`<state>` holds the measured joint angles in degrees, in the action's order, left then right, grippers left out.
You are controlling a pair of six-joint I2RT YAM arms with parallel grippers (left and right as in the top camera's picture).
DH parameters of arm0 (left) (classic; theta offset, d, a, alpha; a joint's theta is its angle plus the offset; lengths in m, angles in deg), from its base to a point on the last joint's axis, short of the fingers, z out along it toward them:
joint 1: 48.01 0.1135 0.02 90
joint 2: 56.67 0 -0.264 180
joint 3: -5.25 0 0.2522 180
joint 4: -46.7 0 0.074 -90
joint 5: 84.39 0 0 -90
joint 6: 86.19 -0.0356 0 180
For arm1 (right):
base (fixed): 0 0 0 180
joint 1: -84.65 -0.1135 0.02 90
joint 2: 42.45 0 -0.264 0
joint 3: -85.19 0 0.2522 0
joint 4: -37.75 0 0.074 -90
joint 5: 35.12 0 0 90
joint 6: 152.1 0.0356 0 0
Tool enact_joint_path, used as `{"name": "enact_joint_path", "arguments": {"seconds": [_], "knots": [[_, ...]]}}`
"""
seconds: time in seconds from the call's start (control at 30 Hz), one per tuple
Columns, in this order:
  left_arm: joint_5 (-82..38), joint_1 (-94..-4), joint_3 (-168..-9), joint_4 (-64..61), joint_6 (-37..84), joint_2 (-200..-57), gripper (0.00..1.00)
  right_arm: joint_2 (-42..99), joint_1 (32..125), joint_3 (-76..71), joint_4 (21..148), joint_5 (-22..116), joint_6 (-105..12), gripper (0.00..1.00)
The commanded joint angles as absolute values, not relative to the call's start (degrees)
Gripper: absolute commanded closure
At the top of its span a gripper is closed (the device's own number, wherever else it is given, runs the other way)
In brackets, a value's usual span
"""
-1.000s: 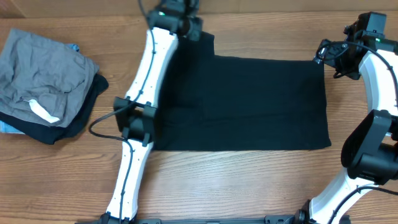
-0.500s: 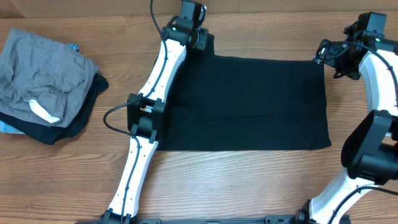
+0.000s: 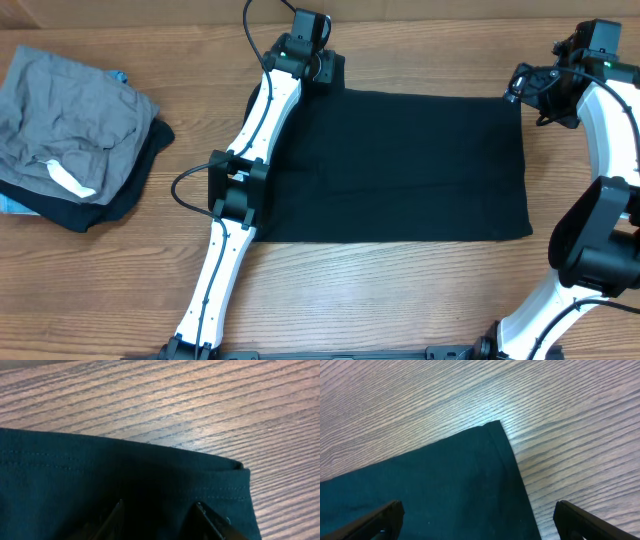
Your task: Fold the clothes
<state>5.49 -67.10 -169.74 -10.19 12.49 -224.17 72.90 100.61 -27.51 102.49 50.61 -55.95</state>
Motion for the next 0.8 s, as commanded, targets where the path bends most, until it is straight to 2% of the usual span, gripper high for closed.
{"name": "enact_joint_path", "arguments": {"seconds": [0.0,0.37,0.6,0.77], "knots": [[7.0,-67.2,-169.0,-9.9,13.3,-226.1,0.53,72.7,100.5,-27.2,102.1,50.3,-56.2,0.00],[7.5,-67.1,-168.8,-10.3,12.6,-225.9,0.65,72.7,100.5,-27.2,102.1,50.3,-56.2,0.00],[7.5,-67.1,-171.3,-11.0,11.1,-225.5,0.96,72.7,100.5,-27.2,102.1,50.3,-56.2,0.00],[8.3,-67.1,-177.0,-15.8,7.6,-225.5,0.96,72.7,100.5,-27.2,102.1,50.3,-56.2,0.00]]}}
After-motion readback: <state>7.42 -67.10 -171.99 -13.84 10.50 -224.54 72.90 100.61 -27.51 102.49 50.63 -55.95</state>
